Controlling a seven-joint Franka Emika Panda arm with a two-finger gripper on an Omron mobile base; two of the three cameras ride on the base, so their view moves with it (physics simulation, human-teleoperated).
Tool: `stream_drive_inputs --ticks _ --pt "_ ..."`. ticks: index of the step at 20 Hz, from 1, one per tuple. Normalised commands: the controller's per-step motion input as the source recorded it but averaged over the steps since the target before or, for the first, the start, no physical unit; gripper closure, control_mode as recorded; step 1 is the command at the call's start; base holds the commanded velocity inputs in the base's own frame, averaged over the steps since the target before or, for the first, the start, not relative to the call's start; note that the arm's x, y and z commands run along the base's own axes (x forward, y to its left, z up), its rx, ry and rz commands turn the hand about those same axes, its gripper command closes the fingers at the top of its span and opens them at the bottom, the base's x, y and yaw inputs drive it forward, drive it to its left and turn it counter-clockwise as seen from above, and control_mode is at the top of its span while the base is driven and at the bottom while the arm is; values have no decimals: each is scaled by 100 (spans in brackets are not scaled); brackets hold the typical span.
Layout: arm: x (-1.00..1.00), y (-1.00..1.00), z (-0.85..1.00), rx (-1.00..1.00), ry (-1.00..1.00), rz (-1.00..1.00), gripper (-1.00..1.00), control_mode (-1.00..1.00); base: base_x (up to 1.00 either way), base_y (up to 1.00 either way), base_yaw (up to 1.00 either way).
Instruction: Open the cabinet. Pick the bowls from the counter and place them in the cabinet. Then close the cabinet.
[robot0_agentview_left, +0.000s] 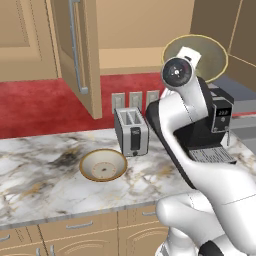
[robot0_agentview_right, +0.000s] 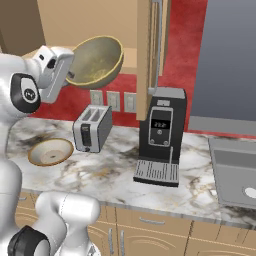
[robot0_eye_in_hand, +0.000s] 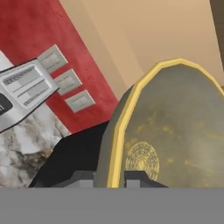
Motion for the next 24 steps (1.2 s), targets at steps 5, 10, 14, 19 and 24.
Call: stream_drive_inputs --ticks 5,10,14,19,24 --pt "32 0 0 0 0 7 100 -100 0 0 0" --pt "27 0 1 0 0 6 100 -100 0 0 0" --pt "22 0 9 0 0 5 100 -100 0 0 0" --pt "13 -1 17 0 0 3 100 -100 0 0 0" --pt "11 -3 18 0 0 1 100 -100 0 0 0"
